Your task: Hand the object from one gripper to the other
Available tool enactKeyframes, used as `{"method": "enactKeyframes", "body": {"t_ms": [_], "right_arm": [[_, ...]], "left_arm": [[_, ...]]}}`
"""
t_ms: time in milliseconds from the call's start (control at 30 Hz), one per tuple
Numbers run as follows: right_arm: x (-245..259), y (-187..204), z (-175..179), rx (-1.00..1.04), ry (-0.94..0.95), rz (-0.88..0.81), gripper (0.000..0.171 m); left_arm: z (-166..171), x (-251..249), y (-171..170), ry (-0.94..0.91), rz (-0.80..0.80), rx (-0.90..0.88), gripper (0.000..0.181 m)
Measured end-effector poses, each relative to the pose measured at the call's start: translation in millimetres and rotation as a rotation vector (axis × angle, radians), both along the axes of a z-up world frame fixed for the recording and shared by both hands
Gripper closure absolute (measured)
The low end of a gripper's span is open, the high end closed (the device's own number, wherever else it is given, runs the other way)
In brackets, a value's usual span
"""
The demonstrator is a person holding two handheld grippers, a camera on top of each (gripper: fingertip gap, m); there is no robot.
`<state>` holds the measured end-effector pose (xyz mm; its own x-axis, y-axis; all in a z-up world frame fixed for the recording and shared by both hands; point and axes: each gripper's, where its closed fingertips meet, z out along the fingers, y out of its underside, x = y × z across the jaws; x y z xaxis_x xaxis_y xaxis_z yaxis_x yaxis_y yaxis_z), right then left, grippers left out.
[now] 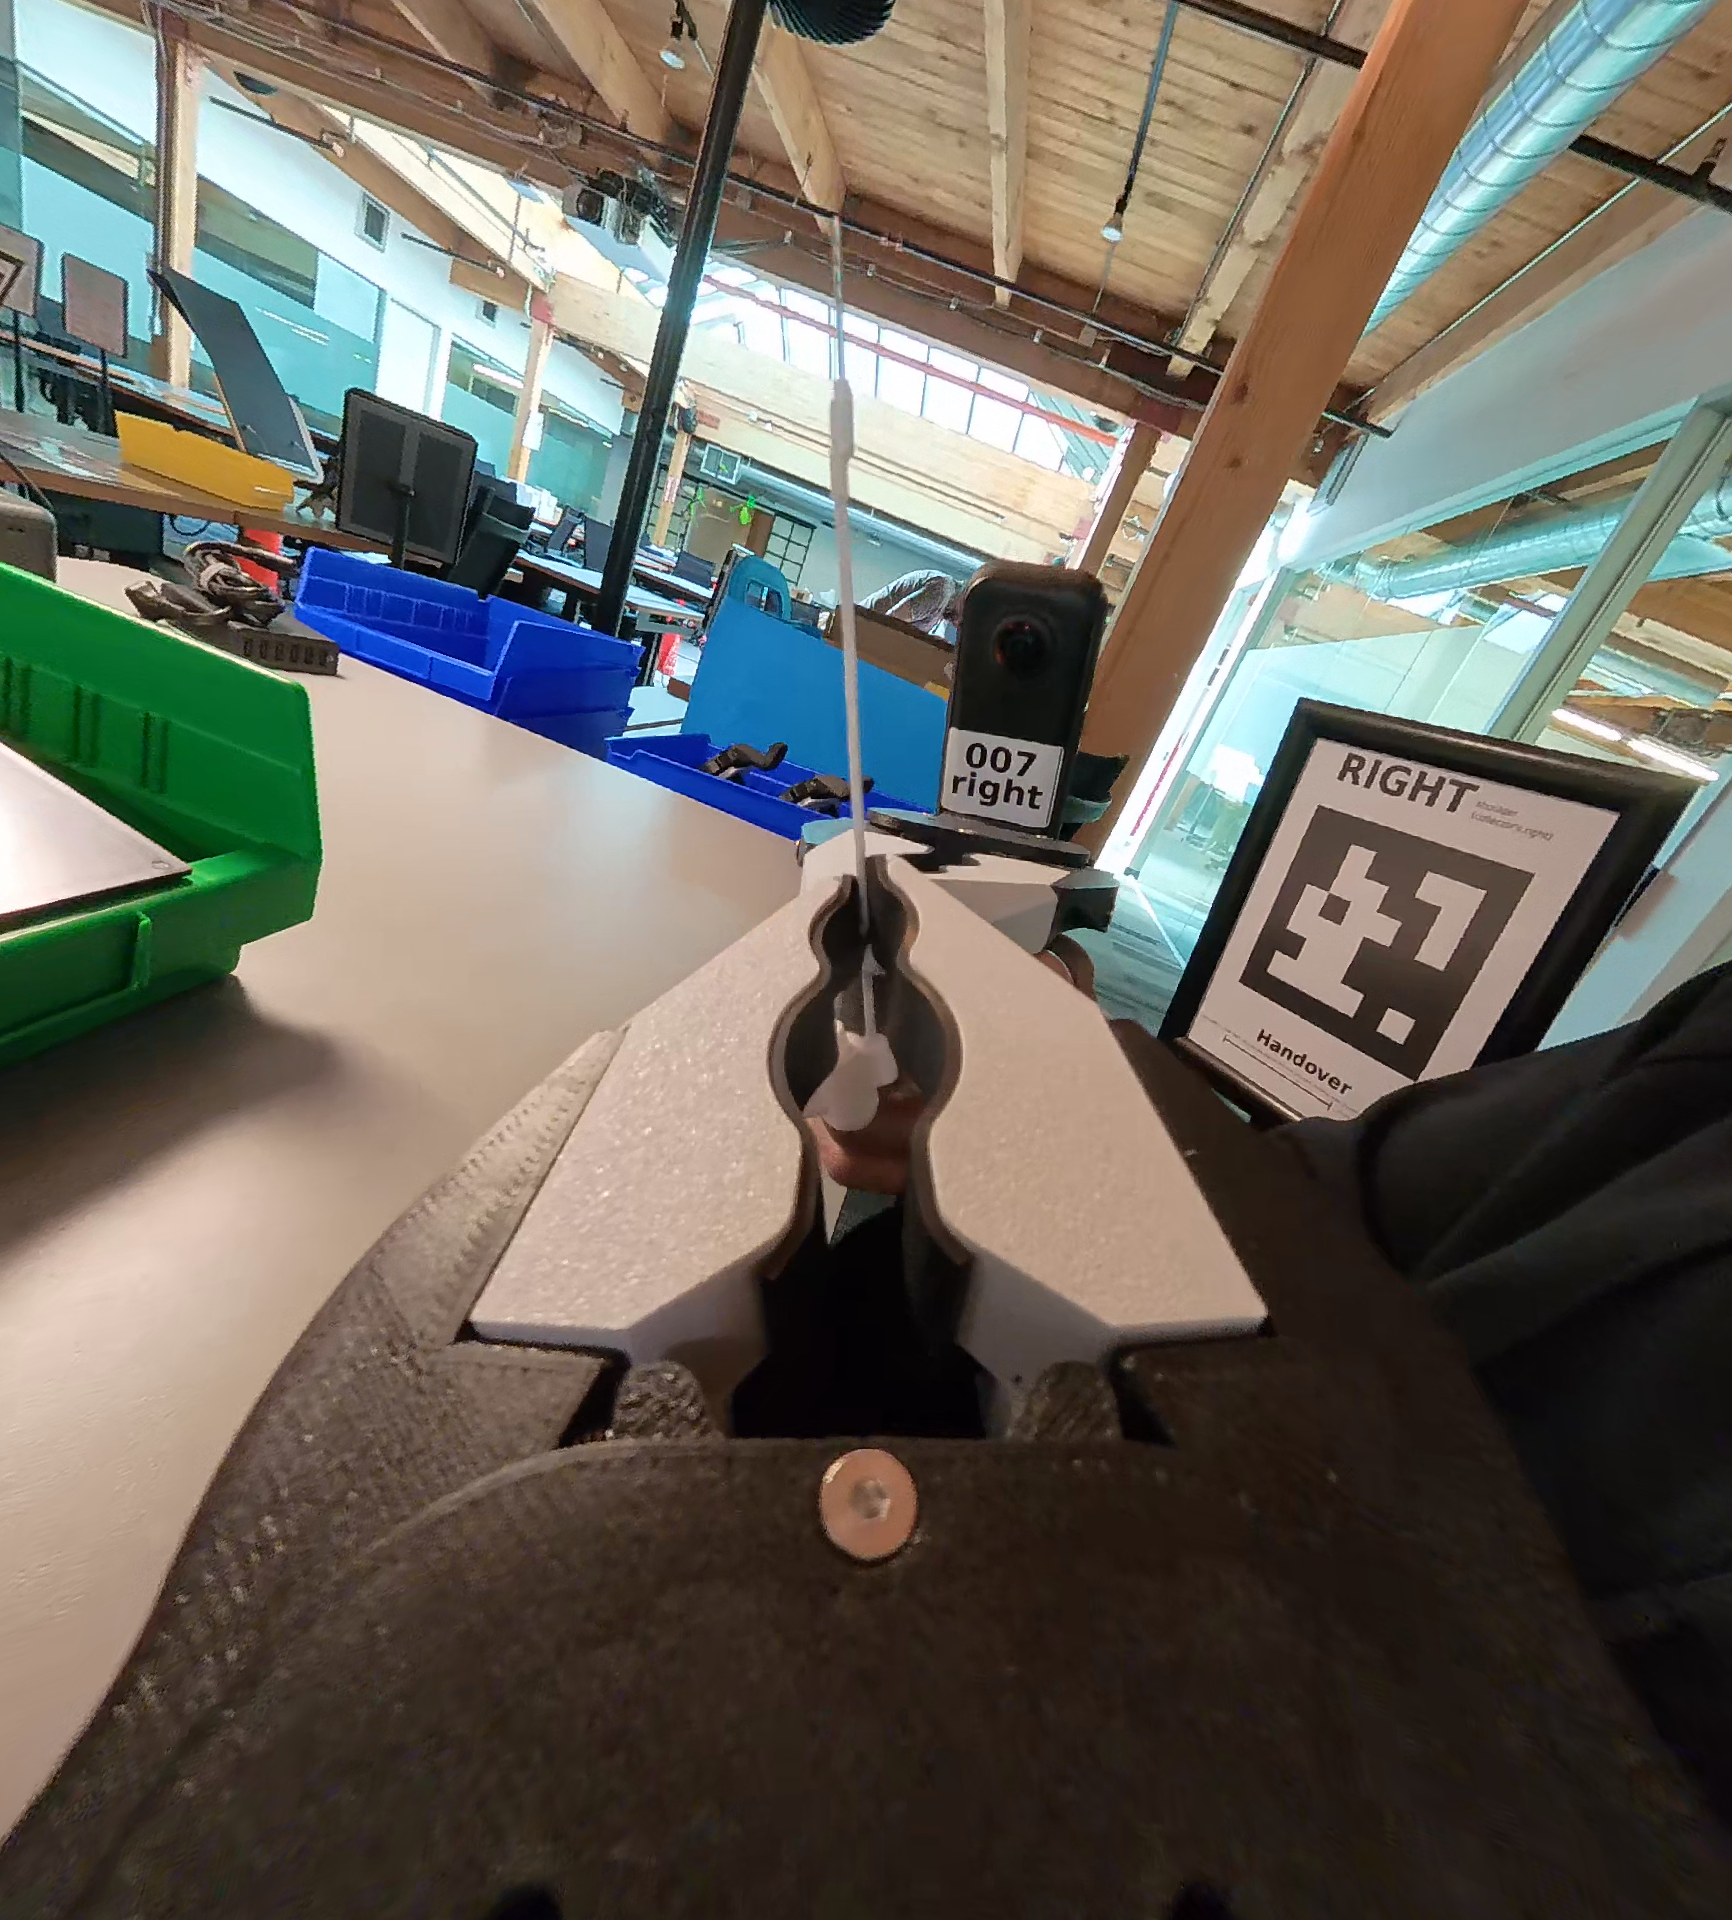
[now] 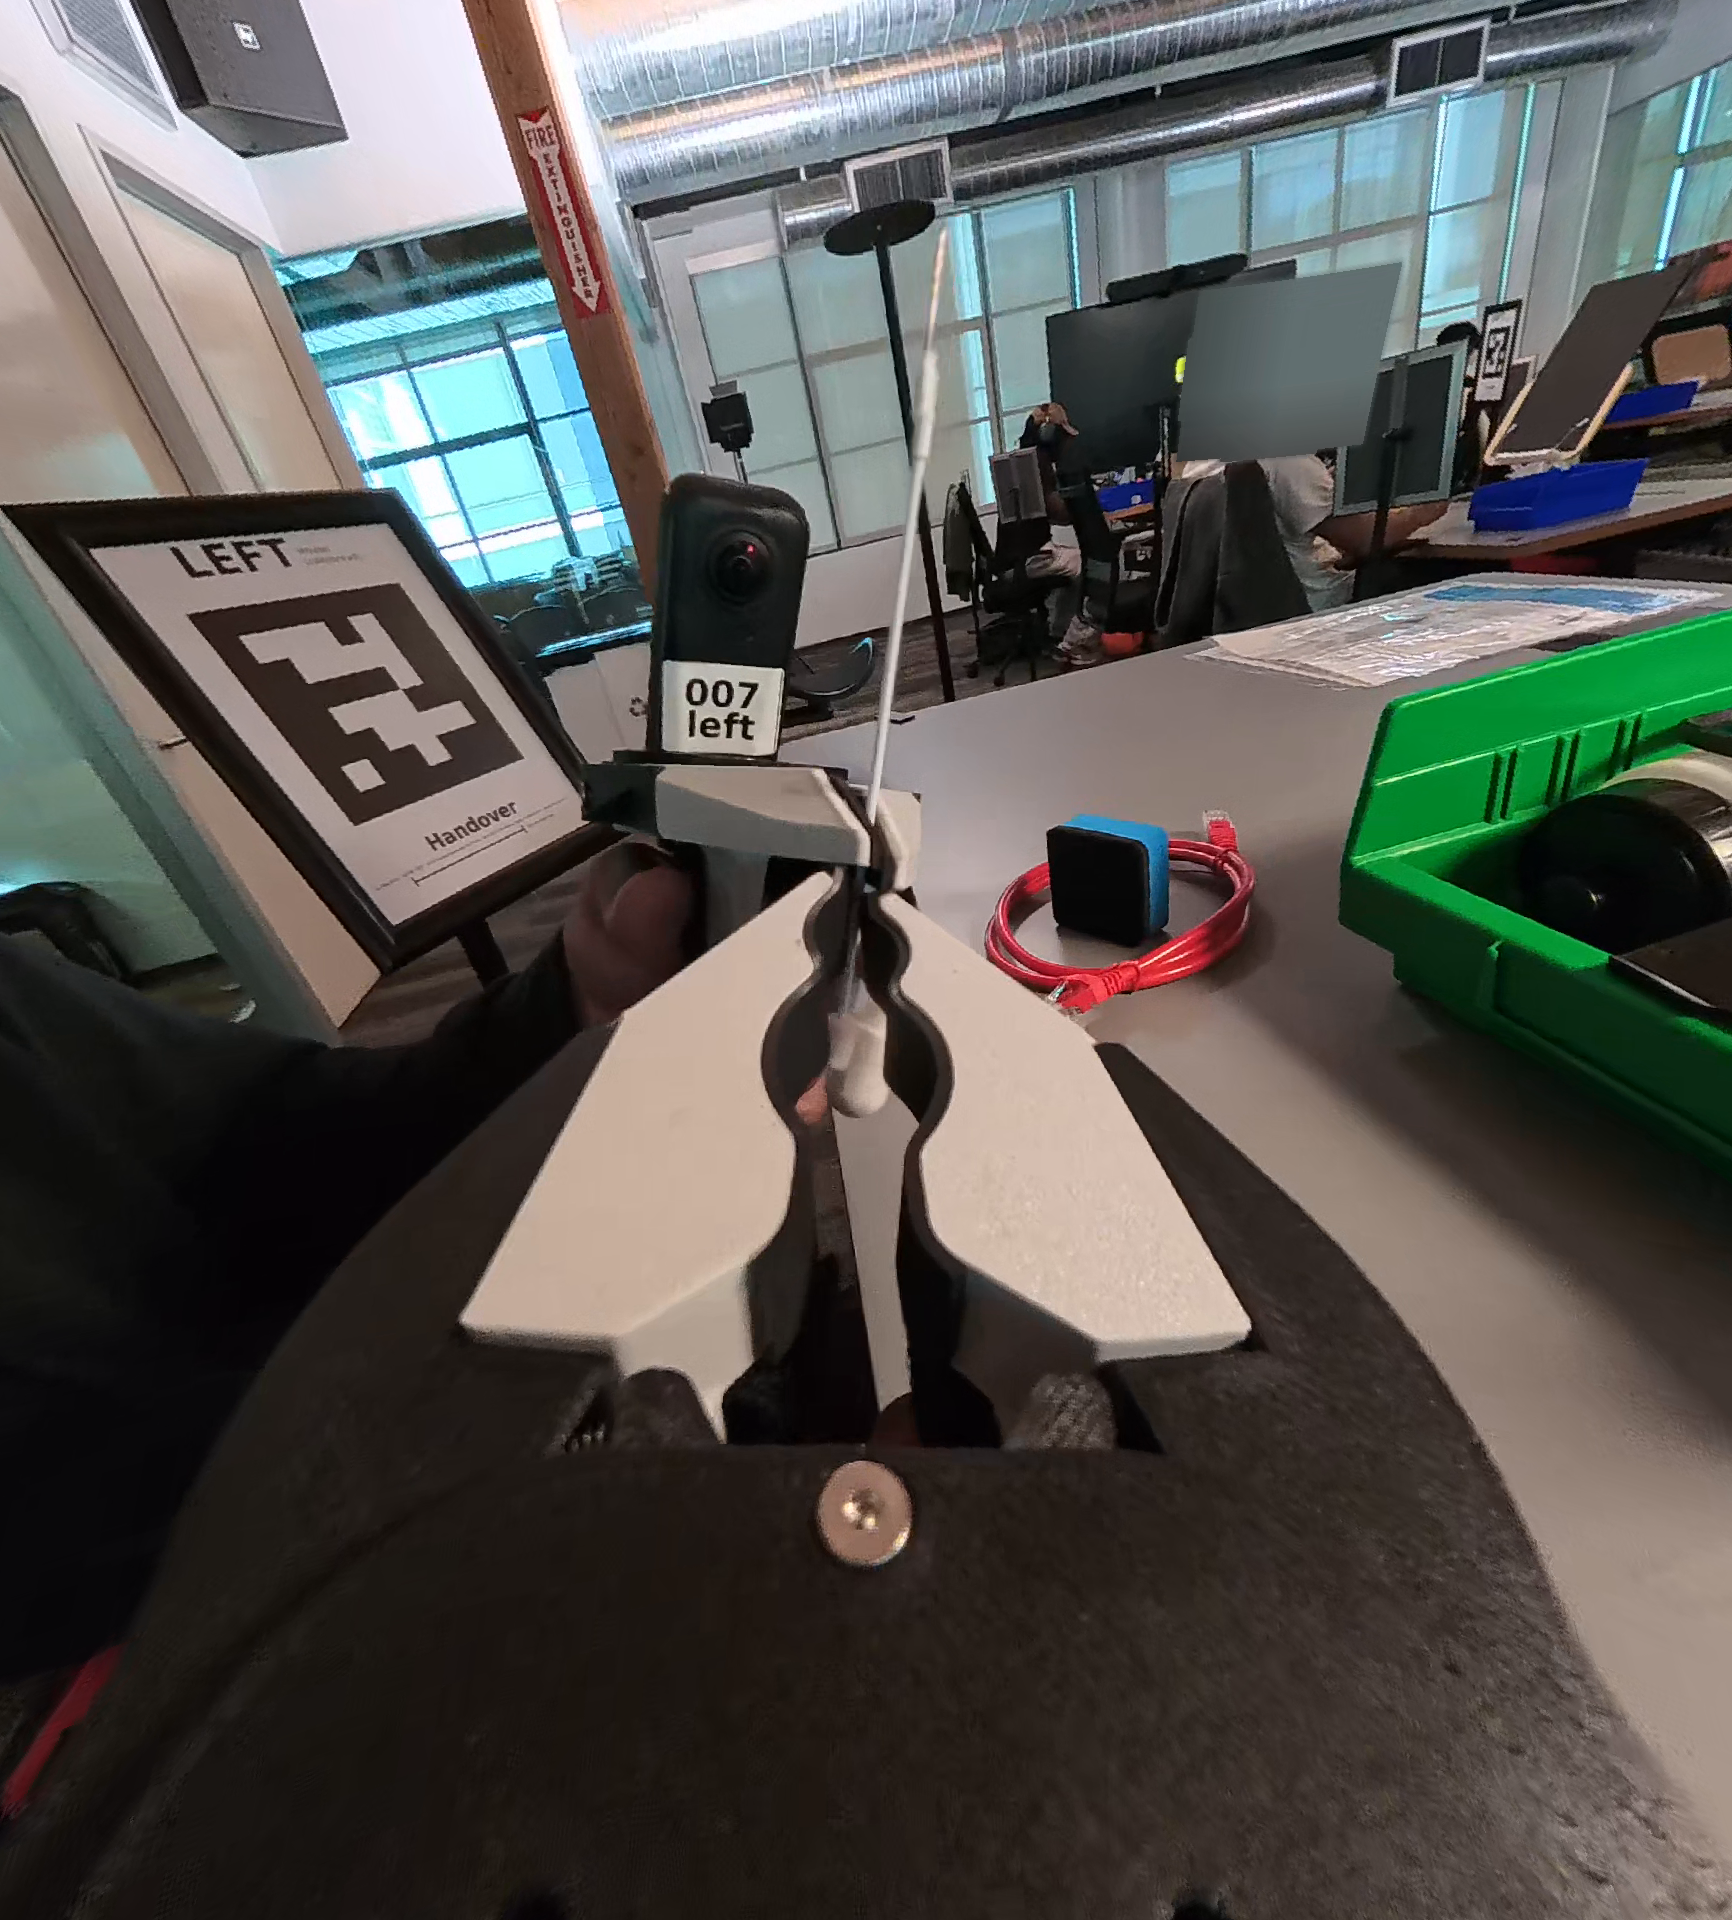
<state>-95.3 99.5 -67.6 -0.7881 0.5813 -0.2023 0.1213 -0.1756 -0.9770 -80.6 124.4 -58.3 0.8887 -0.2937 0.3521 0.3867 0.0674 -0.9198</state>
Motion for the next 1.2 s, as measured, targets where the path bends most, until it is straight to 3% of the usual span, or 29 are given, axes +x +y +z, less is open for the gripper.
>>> {"method": "enactKeyframes", "body": {"t_ms": [33, 233, 400, 600, 800, 967, 1200], "right_arm": [[-1.5, 0.5, -0.5, 0.0, -0.001, -0.009, 0.169], [-4.2, 9.4, 11.5, -0.07, 0.013, -0.033, 0.17], [-5.9, 16.5, 18.4, -0.136, 0.013, -0.045, 0.17], [-3.0, 10.3, 15.7, -0.114, 0.01, -0.027, 0.169], [-5.1, 4.4, 11.5, -0.106, 0.002, -0.026, 0.169], [-6.7, 13.8, 15.3, -0.122, 0.022, -0.053, 0.152], [-11.1, 5.1, 4.4, 0.032, 0.103, -0.124, 0.139]], "left_arm": [[-0.3, -1.4, -0.3, -0.004, 0.006, -0.003, 0.179], [4.4, -20.8, -7.3, -0.077, 0.077, 0.034, 0.151], [4.5, -19.8, -10.9, -0.115, 0.025, 0.075, 0.152], [-9.8, -2.8, 2.4, -0.059, -0.024, -0.004, 0.154], [-10.4, 2.9, 5.2, -0.004, -0.009, -0.007, 0.175], [0.7, -14.1, -2.7, -0.065, 0.053, 0.05, 0.179], [16.7, -30.6, -12.2, -0.175, 0.105, 0.156, 0.18]]}}
